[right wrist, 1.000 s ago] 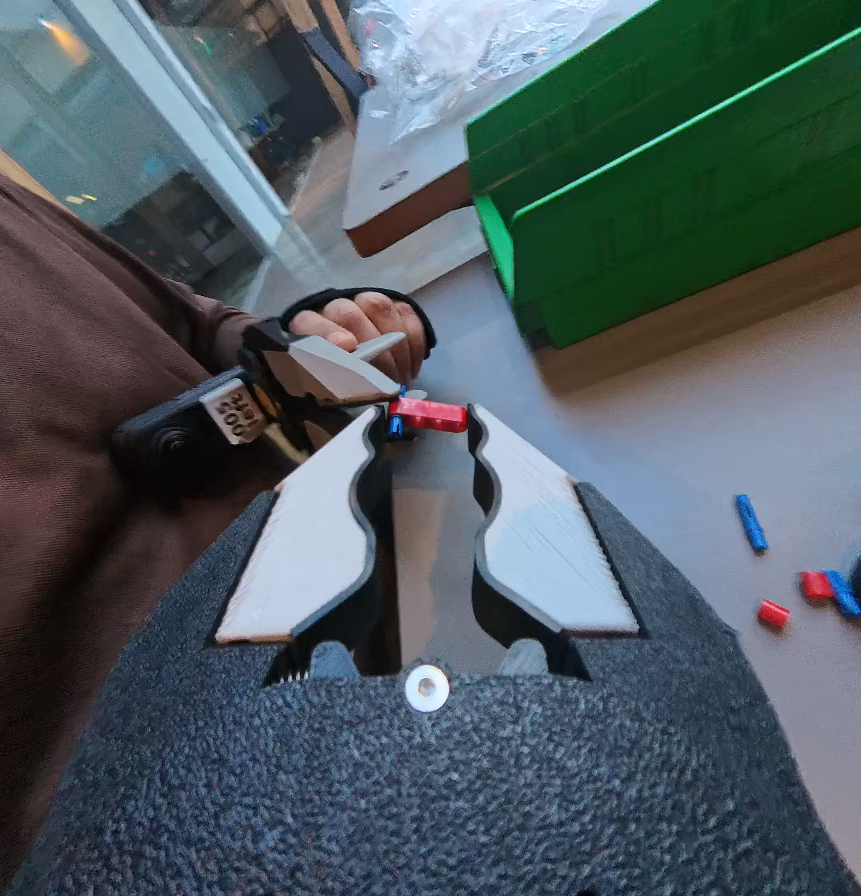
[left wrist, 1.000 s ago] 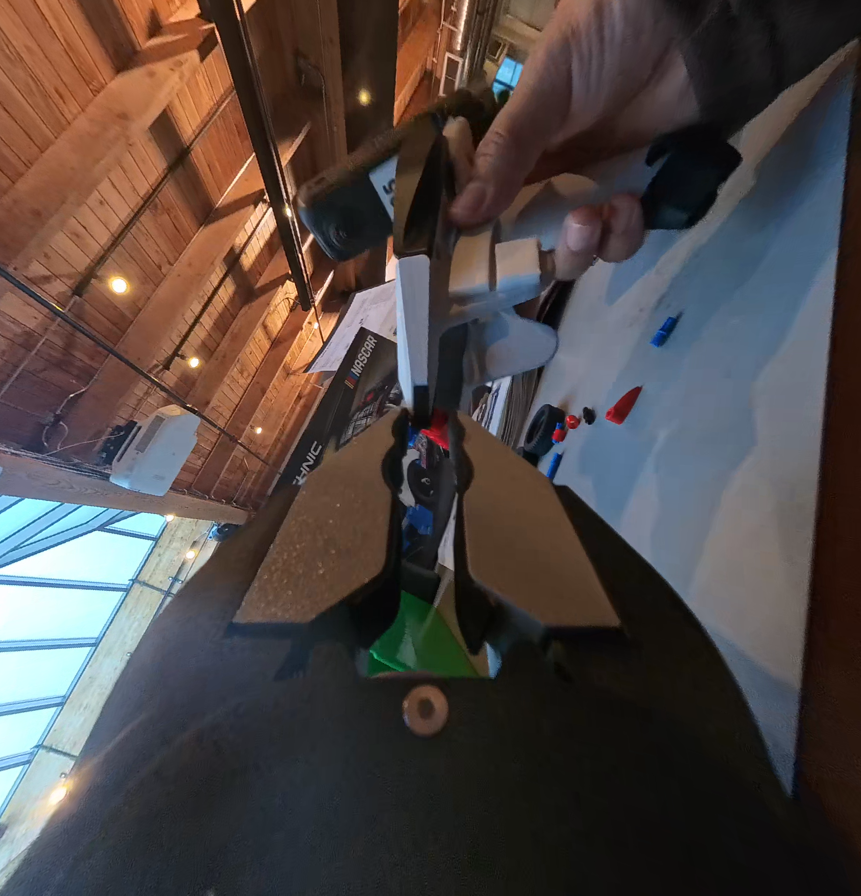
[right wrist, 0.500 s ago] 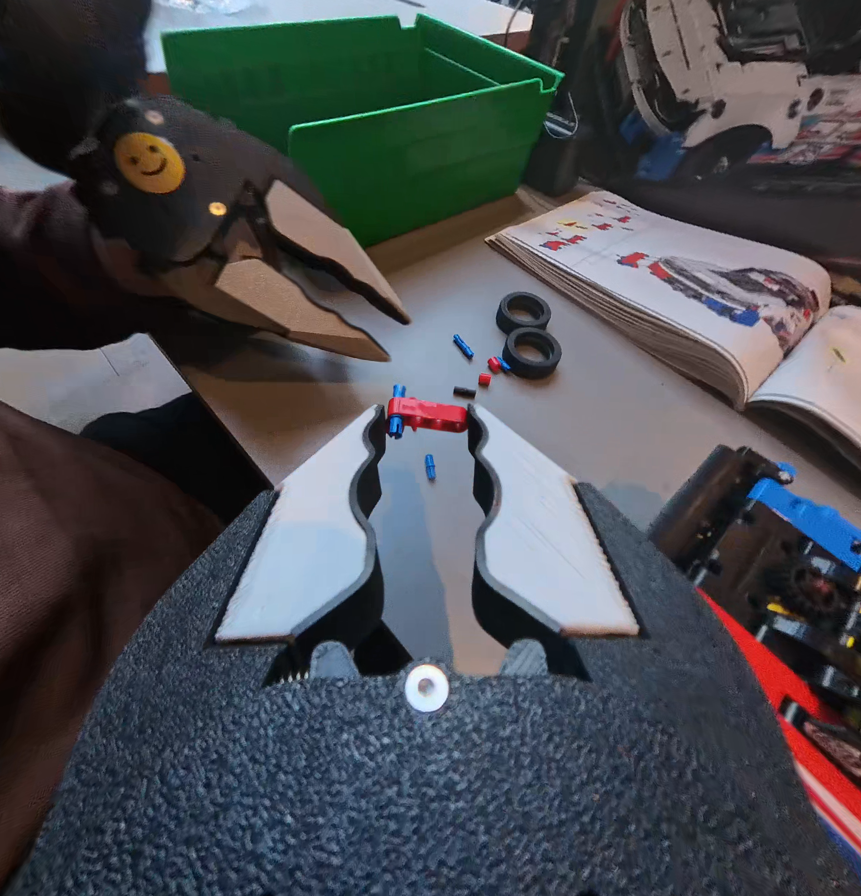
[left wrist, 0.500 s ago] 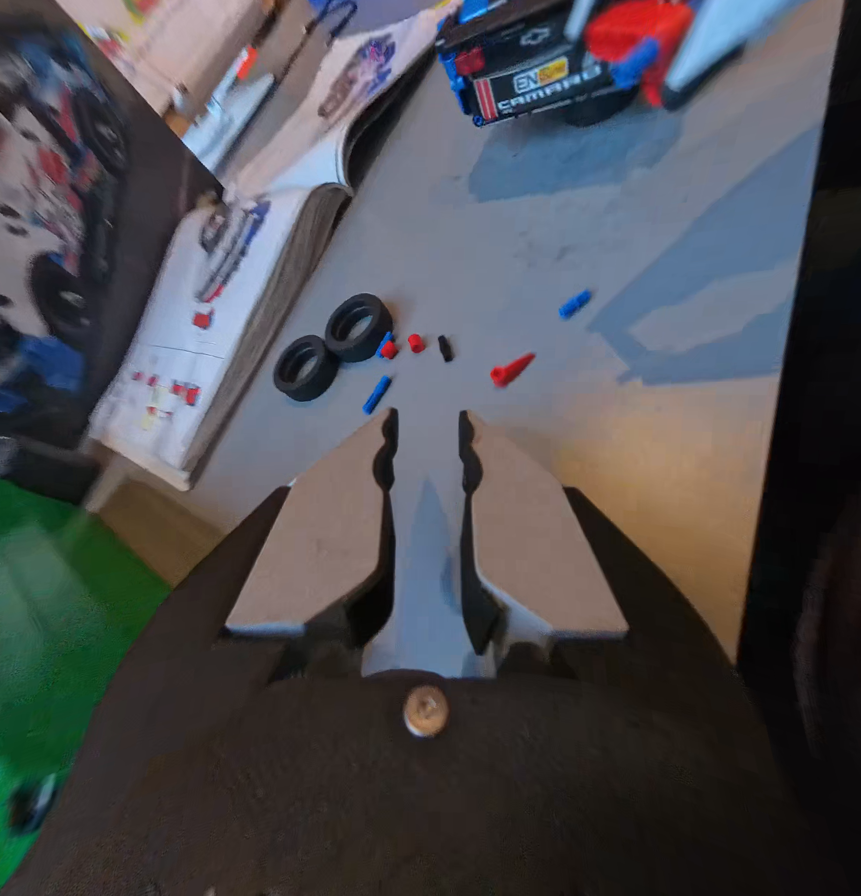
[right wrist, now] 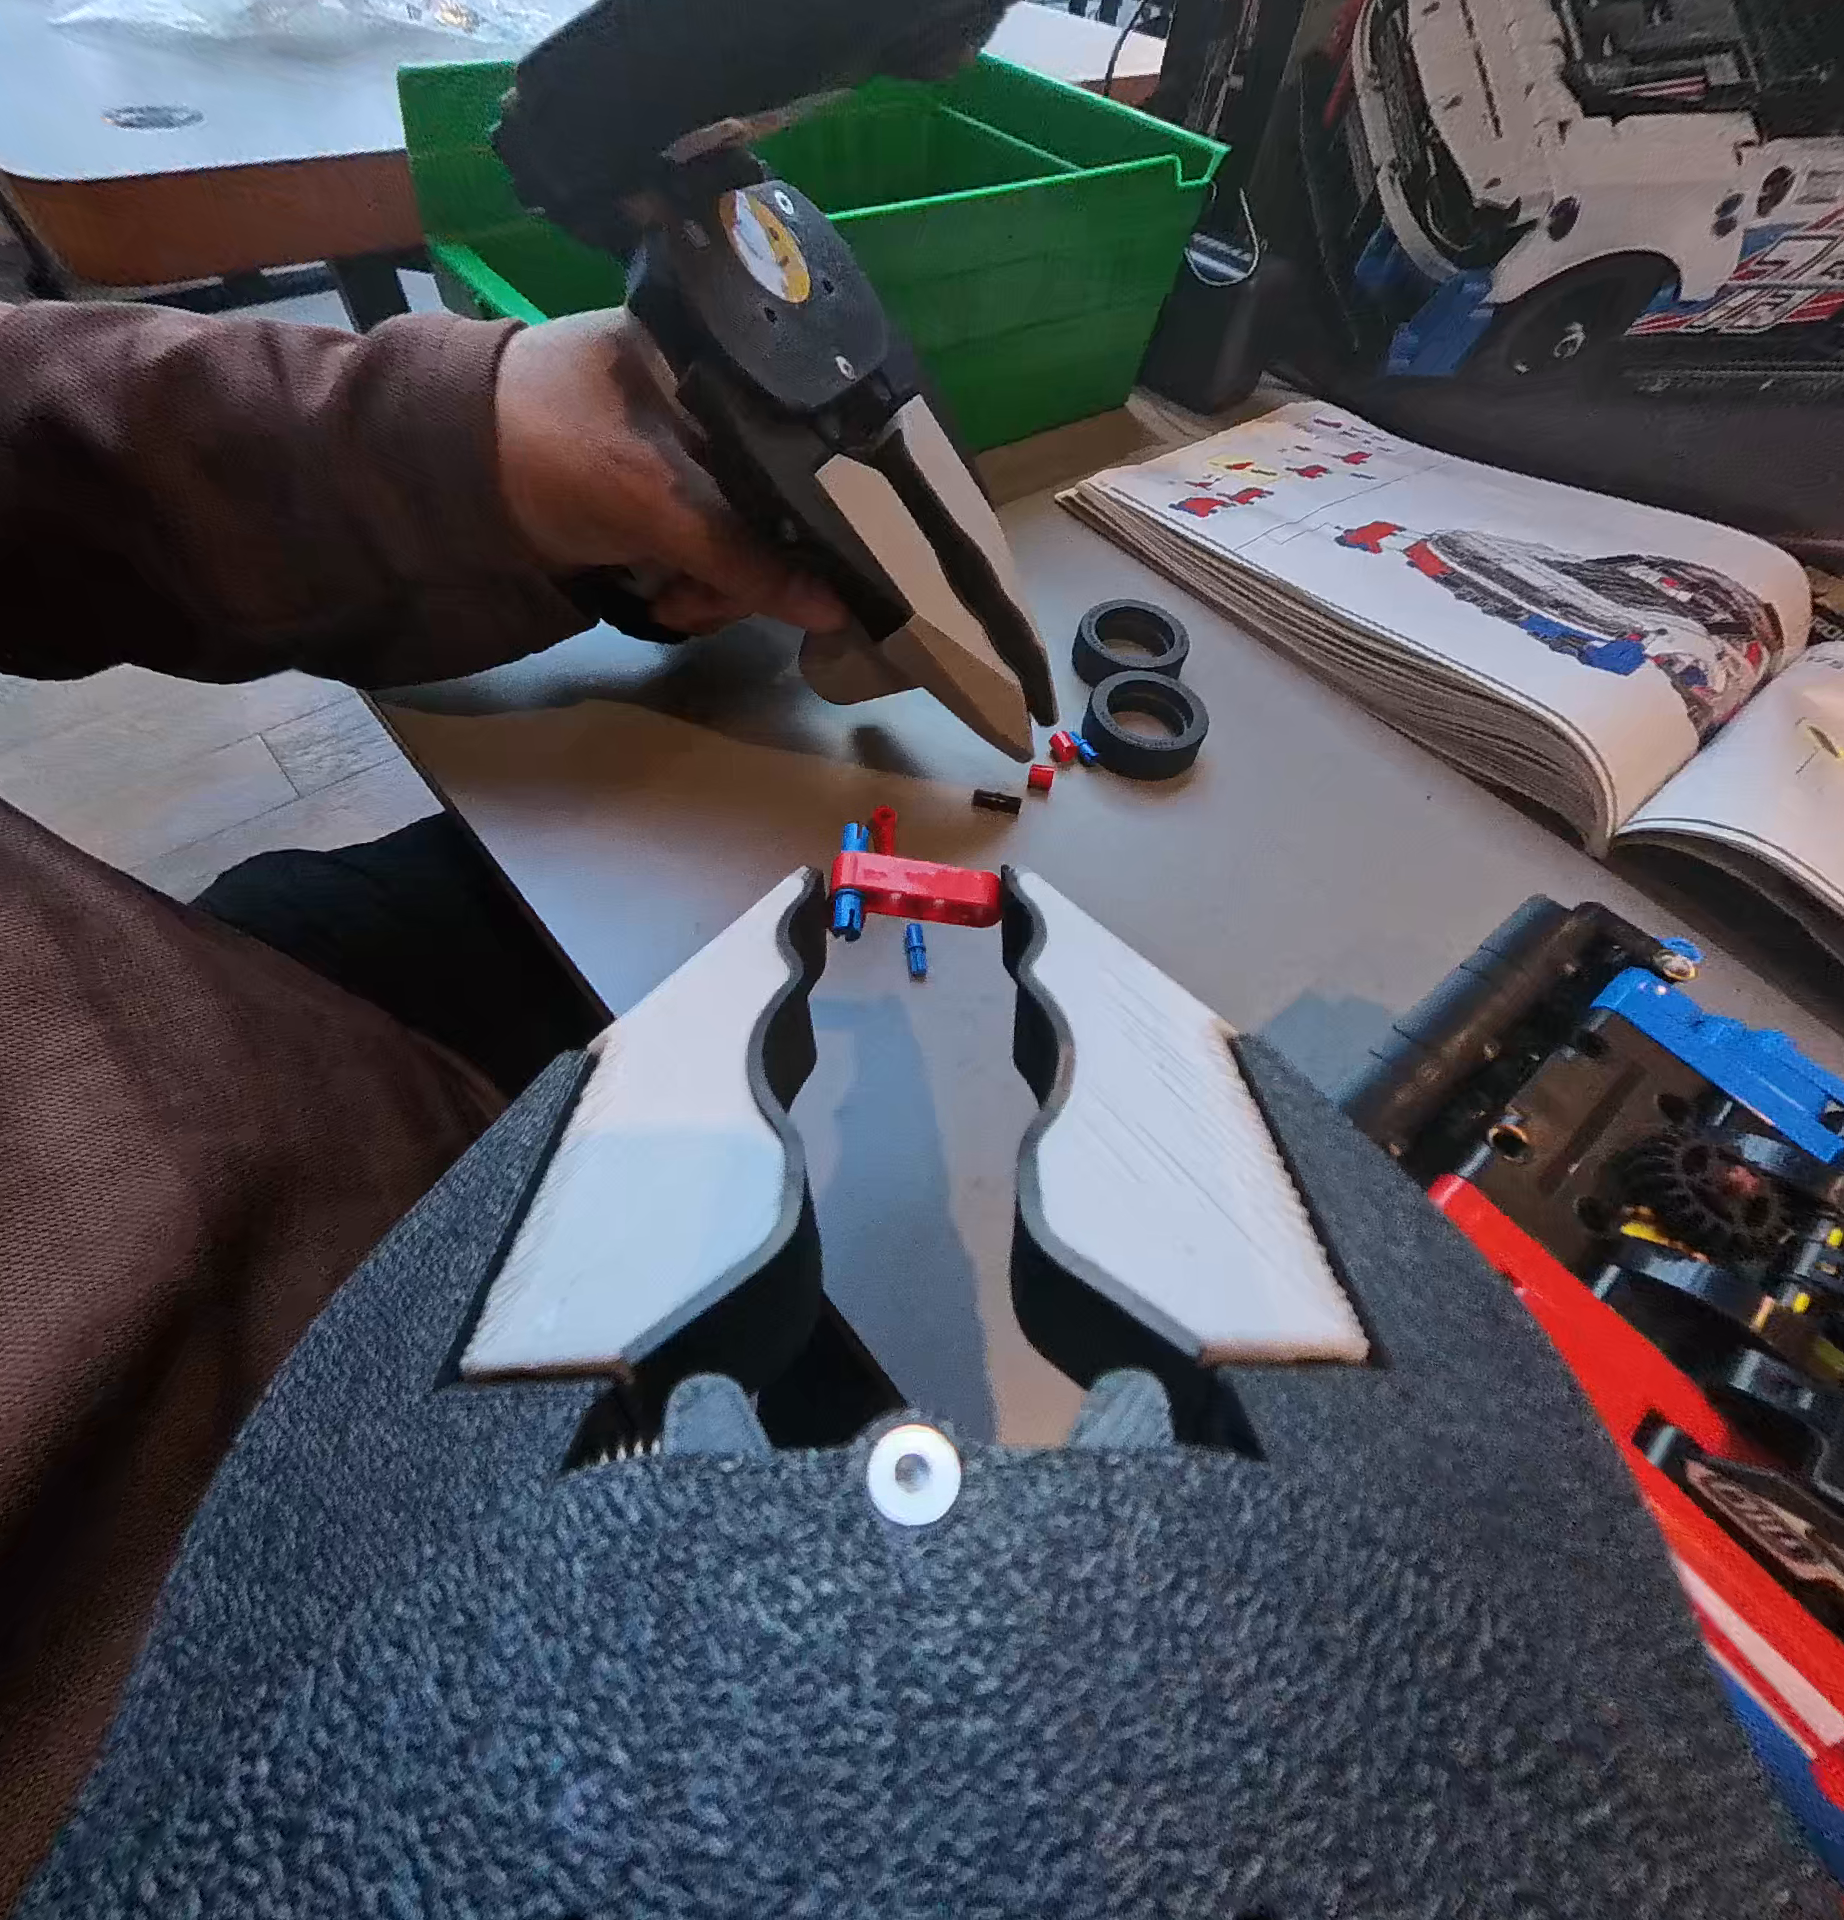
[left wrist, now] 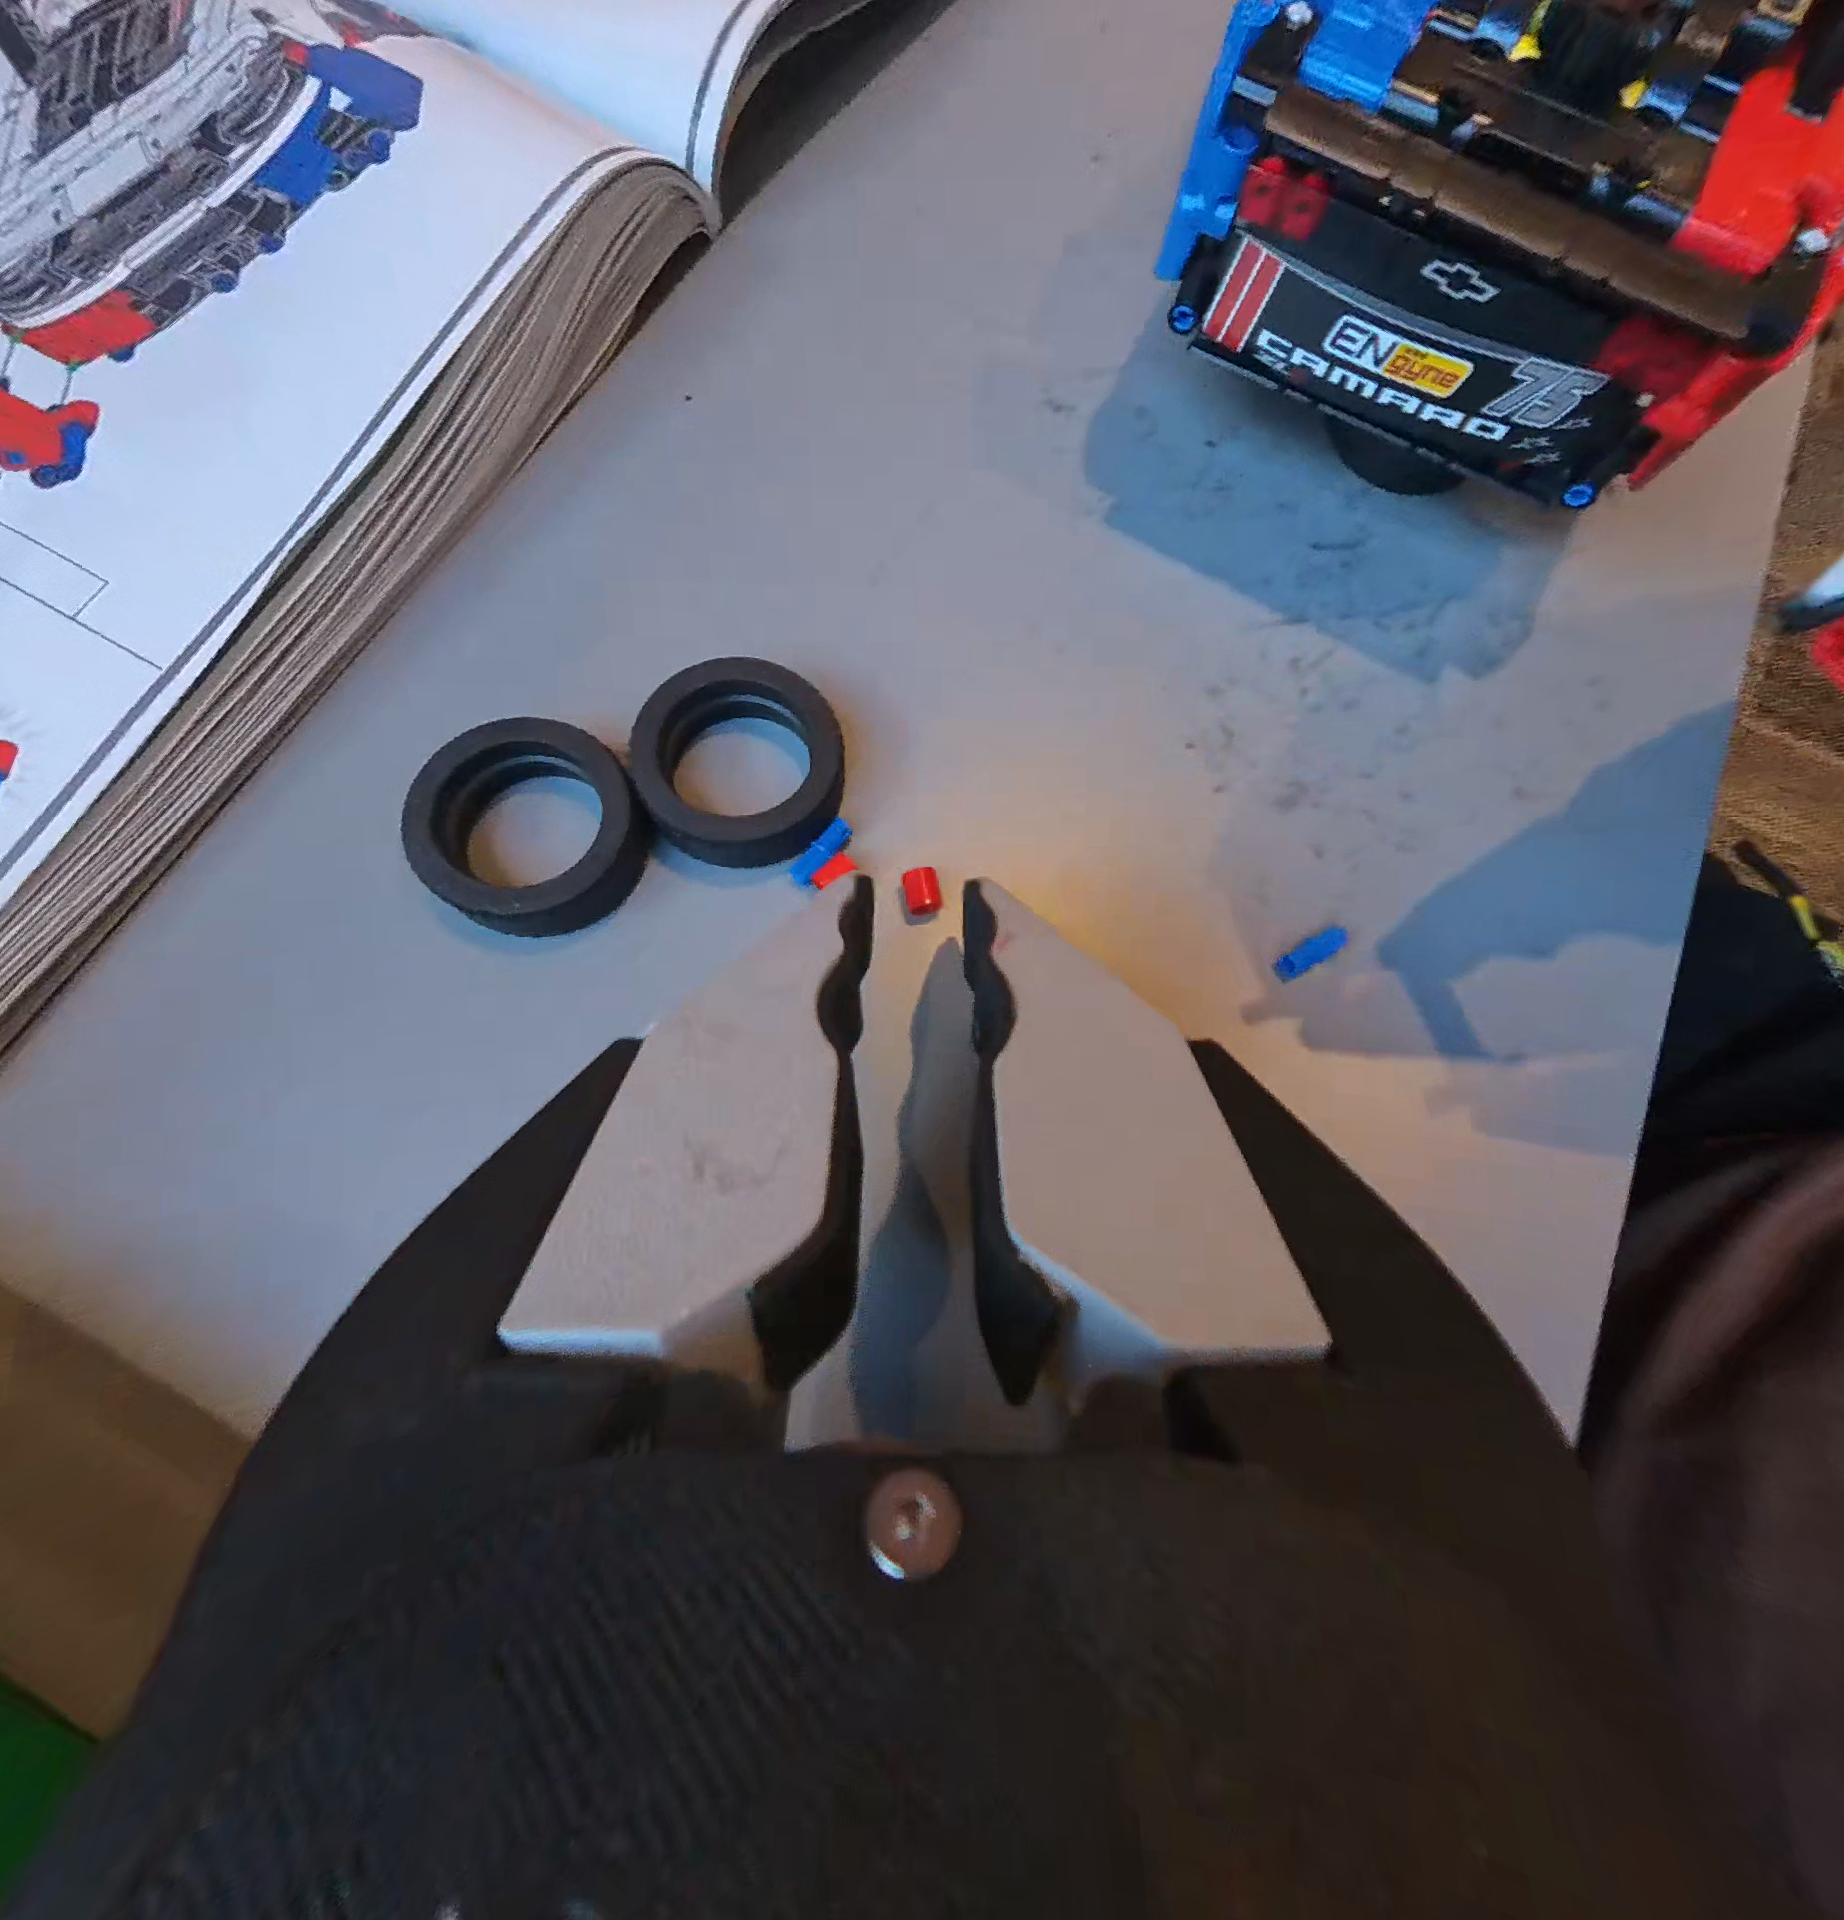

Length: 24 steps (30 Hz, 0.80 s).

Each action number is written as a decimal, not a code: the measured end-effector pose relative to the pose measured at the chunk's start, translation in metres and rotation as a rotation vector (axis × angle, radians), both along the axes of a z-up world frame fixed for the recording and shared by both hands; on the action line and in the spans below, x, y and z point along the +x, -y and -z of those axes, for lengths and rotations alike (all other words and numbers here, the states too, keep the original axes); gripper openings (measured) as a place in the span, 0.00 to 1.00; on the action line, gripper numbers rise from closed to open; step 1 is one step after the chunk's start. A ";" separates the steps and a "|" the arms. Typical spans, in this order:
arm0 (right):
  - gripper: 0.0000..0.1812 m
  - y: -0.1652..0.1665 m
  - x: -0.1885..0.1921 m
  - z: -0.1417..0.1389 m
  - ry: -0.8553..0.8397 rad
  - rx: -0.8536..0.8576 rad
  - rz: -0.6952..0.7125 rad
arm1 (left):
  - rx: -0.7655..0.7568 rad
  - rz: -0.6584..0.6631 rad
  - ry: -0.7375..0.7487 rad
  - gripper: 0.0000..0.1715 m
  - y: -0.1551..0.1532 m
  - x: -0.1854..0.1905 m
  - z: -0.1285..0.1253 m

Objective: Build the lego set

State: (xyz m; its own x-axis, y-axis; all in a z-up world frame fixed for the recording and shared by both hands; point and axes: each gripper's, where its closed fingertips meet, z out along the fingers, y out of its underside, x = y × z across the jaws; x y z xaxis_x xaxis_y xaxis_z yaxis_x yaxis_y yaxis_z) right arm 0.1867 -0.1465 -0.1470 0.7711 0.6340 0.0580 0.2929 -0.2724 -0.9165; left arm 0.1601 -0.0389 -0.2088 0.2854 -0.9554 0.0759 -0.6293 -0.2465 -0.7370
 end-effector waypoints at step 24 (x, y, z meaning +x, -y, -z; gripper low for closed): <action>0.18 -0.009 -0.026 0.000 0.000 0.016 -0.089 | 0.071 0.180 0.007 0.03 0.031 -0.016 -0.013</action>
State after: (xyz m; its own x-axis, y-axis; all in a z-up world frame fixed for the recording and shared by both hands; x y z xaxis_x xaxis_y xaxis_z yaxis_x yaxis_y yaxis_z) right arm 0.1605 -0.1376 -0.1469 0.7116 0.6992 0.0688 0.3154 -0.2303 -0.9206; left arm 0.1442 -0.0696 -0.1962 0.1090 -0.9940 0.0082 -0.6531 -0.0778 -0.7533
